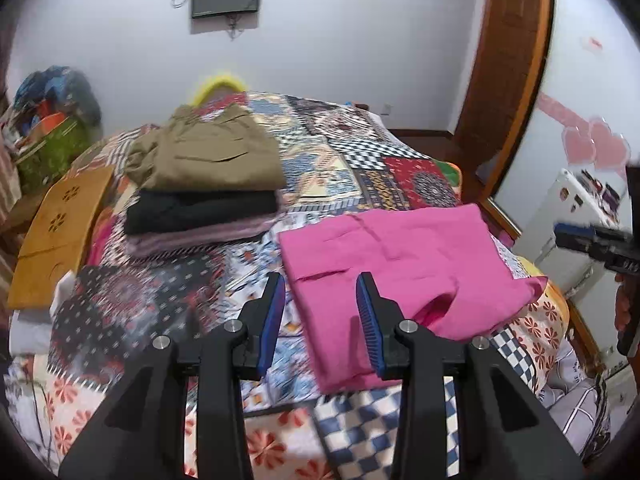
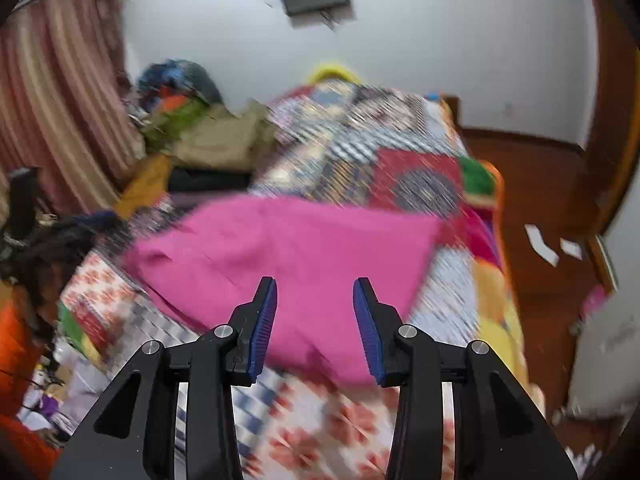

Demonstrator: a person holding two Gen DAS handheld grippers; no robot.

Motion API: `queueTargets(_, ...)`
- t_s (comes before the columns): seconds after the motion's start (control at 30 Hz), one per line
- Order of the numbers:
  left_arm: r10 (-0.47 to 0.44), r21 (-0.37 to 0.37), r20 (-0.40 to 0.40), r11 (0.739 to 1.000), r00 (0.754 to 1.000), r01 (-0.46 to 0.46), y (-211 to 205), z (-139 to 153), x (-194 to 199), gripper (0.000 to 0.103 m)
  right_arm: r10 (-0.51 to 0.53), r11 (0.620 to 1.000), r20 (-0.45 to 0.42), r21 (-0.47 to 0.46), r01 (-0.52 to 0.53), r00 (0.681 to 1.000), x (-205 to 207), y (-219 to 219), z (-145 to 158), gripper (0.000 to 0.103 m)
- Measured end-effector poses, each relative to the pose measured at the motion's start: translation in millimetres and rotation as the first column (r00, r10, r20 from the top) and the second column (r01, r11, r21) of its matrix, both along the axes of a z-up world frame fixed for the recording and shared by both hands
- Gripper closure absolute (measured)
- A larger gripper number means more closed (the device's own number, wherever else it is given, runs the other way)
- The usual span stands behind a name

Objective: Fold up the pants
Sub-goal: 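Open both grippers and release the folded pink pants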

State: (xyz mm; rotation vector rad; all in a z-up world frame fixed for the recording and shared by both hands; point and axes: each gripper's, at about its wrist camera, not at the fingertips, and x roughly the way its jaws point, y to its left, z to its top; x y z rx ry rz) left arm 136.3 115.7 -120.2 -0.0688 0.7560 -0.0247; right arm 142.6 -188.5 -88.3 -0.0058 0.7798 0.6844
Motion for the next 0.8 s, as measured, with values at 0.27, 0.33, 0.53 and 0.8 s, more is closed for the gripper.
queueTargets(0.27,-0.05,-0.024,-0.129,0.999,0.99,0.047,-25,-47,28,0.066,0.205,0.978,-0.124,-0.011,-0.208,0.971,16,100,-43,0.067)
queueTargets(0.33,-0.051,-0.032,-0.165,0.998,0.985,0.047,-24,-61,28,0.066,0.241,0.968,-0.187,-0.031,-0.251,0.952,17,113,-65,0.067)
queueTargets(0.53,-0.065,-0.029,-0.2,0.998,0.978,0.061,-23,-84,27,0.065,0.262,0.954,-0.211,-0.092,-0.286,0.942,10,112,-93,0.067)
queueTargets(0.8,-0.062,-0.03,-0.19,0.998,0.98,0.058,-19,-91,24,0.058,0.239,0.959,-0.212,-0.101,-0.265,0.948,9,83,-92,0.067)
